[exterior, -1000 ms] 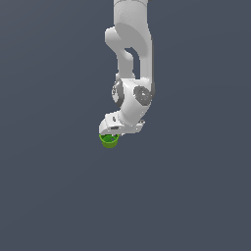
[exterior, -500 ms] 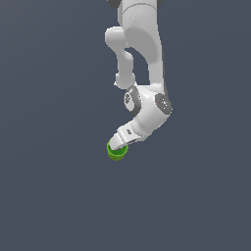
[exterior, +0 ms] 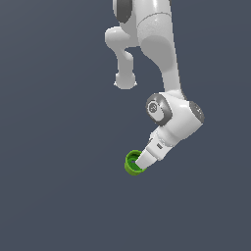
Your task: Pick up the object and move it to a goal position.
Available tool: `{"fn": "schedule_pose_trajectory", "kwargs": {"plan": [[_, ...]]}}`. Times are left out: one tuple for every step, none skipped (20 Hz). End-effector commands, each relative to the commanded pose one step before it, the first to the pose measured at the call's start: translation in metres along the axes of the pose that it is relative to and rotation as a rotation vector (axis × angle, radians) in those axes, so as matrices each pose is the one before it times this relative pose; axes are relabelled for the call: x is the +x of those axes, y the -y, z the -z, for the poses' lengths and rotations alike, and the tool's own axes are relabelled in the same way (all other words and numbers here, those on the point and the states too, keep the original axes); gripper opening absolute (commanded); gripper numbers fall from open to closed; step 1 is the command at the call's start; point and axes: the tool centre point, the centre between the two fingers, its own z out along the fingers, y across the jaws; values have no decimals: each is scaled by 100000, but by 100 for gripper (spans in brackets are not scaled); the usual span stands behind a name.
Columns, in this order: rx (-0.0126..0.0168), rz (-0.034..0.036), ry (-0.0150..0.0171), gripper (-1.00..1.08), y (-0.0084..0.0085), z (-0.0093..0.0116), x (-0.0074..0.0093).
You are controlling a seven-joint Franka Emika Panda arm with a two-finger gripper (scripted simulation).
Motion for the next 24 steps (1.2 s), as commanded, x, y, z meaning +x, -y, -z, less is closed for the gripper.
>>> {"fn": "schedule_pose_trajectory", "kwargs": {"plan": [[-3011, 9180, -997, -100, 237, 1081, 2285], [-1062, 3470, -344, -100, 114, 355, 859], [-1034, 3380, -336, -100, 112, 346, 837], [-1006, 3288, -329, -100, 110, 336, 815], [-977, 3197, -321, -100, 109, 326, 792], [-949, 3106, -315, -100, 108, 317, 769], [-915, 2999, -306, -100, 105, 305, 743], [-875, 2869, -294, -100, 102, 292, 711], [-829, 2718, -279, -100, 96, 277, 674], [-784, 2574, -267, -100, 94, 262, 638], [-740, 2435, -256, -100, 92, 247, 602], [-690, 2276, -243, -100, 90, 230, 563], [-633, 2093, -226, -100, 86, 211, 517], [-574, 1899, -206, -100, 78, 192, 469], [-513, 1697, -185, -100, 70, 171, 419], [-450, 1490, -163, -100, 62, 150, 368], [-386, 1279, -141, -100, 54, 129, 316], [-321, 1066, -119, -100, 47, 107, 263], [-254, 851, -98, -100, 41, 85, 209], [-188, 634, -76, -100, 35, 63, 155], [-121, 416, -54, -100, 29, 41, 99], [-55, 203, -33, -100, 25, 19, 48], [0, 0, 0, -100, 23, 3, 3], [34, -77, -8, -100, 4, -12, -26]]}}
